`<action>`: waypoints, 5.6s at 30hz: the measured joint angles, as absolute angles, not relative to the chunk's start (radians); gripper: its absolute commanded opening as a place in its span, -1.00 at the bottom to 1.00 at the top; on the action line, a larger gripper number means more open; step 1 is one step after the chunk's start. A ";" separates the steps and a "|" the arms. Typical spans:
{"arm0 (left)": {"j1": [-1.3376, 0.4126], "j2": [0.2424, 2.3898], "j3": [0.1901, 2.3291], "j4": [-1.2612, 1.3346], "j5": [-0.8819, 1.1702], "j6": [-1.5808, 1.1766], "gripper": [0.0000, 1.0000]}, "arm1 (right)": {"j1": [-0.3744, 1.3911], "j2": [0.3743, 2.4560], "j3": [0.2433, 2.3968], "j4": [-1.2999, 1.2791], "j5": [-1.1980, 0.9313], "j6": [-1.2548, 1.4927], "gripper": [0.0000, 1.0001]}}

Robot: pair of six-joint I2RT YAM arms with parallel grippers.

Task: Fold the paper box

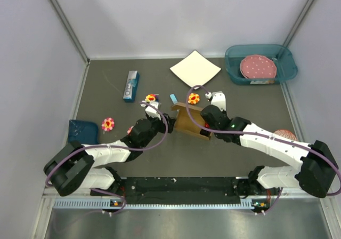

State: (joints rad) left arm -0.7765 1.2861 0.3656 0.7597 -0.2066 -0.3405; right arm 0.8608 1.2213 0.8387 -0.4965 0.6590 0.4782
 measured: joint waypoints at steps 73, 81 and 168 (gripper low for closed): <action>-0.807 1.322 0.339 0.846 -0.205 -0.328 -1.00 | 0.859 1.155 0.754 -0.403 0.555 0.590 -1.00; -0.839 1.300 0.330 0.821 -0.232 -0.373 -1.00 | 0.859 1.131 0.718 -0.404 0.556 0.608 -1.00; -1.055 1.209 0.480 0.402 -0.606 -0.416 -1.00 | 0.952 0.891 0.594 -0.459 0.643 0.484 0.09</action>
State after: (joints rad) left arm -1.0546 1.2087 0.4805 0.4019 -0.6064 -0.4164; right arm 0.9520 0.8906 0.5941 -0.4595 0.6430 0.4839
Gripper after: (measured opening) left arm 0.021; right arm 0.550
